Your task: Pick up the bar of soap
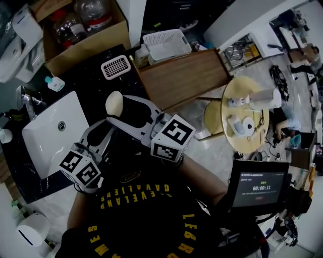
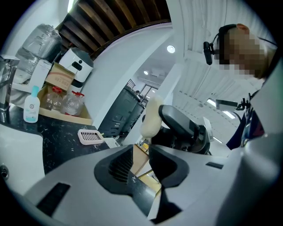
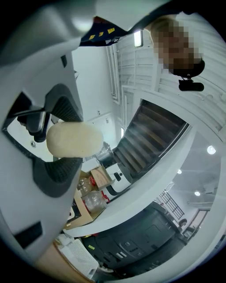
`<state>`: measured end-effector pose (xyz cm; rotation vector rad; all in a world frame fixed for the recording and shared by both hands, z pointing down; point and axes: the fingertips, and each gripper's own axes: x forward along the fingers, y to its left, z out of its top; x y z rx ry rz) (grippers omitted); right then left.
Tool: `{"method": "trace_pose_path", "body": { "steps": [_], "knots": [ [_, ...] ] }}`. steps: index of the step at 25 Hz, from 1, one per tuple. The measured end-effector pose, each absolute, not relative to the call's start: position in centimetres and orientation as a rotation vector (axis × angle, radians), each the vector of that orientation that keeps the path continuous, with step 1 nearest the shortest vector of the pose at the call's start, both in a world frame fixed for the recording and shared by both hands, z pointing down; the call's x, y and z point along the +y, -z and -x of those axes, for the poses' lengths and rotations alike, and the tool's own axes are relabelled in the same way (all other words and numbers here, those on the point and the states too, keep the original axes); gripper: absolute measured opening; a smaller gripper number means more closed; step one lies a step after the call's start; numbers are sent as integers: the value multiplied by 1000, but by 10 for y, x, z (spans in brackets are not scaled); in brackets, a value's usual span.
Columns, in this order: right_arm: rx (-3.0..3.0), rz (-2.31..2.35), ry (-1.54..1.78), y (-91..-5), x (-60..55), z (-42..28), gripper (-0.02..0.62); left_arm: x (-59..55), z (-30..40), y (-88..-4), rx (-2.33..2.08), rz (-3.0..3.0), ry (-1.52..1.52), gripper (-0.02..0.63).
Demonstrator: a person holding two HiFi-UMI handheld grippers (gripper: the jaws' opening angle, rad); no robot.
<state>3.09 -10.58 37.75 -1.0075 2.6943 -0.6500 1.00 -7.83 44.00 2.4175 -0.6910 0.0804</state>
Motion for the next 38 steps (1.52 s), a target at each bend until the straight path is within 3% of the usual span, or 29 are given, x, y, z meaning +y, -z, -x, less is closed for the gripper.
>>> {"method": "trace_pose_path", "body": {
  "steps": [38],
  "knots": [
    [2647, 932, 637, -361, -108, -35, 267, -81, -3, -442, -687, -2411, -39, 118]
  ]
}}
